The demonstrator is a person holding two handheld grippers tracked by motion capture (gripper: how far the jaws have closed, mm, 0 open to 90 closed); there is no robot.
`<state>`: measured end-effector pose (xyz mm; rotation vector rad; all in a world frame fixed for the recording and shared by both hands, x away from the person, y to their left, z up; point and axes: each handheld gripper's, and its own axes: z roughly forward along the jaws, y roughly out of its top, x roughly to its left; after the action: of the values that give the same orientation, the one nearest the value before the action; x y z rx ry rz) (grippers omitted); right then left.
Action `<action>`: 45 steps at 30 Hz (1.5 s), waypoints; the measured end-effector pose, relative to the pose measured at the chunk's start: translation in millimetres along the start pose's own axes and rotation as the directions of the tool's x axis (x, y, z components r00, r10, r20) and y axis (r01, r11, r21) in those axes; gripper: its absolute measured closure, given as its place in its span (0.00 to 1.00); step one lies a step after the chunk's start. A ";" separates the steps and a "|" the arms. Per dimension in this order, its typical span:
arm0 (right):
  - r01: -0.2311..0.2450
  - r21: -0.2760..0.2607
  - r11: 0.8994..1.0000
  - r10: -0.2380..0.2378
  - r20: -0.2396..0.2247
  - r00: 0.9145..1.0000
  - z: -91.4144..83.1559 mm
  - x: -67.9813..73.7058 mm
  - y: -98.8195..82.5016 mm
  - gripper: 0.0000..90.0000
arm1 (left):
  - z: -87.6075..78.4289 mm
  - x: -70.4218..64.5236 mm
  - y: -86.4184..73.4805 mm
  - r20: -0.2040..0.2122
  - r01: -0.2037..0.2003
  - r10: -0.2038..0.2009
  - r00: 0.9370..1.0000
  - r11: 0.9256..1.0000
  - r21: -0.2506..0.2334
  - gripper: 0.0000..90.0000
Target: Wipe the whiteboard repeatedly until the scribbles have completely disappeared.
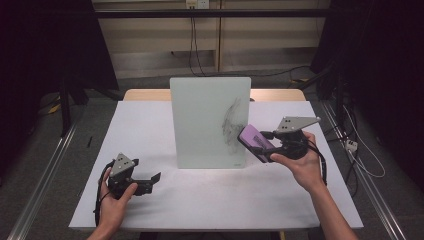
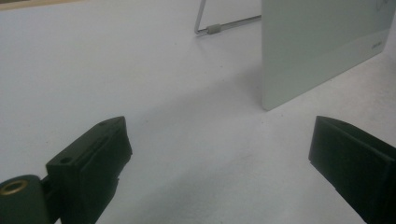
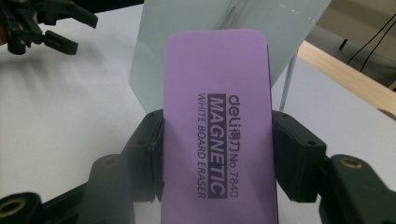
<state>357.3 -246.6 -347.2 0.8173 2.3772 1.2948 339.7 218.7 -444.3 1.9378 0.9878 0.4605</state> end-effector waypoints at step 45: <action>0.178 -0.020 0.984 -0.172 0.162 0.972 24.6 -12.9 94.5 0.46 | 2.0 1.0 1.5 0.008 -0.012 0.012 1.000 1.000 -0.005 0.06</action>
<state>411.7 -197.8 -281.1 0.6579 2.2393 1.1517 342.2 218.0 -444.2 1.9403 0.9693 0.4613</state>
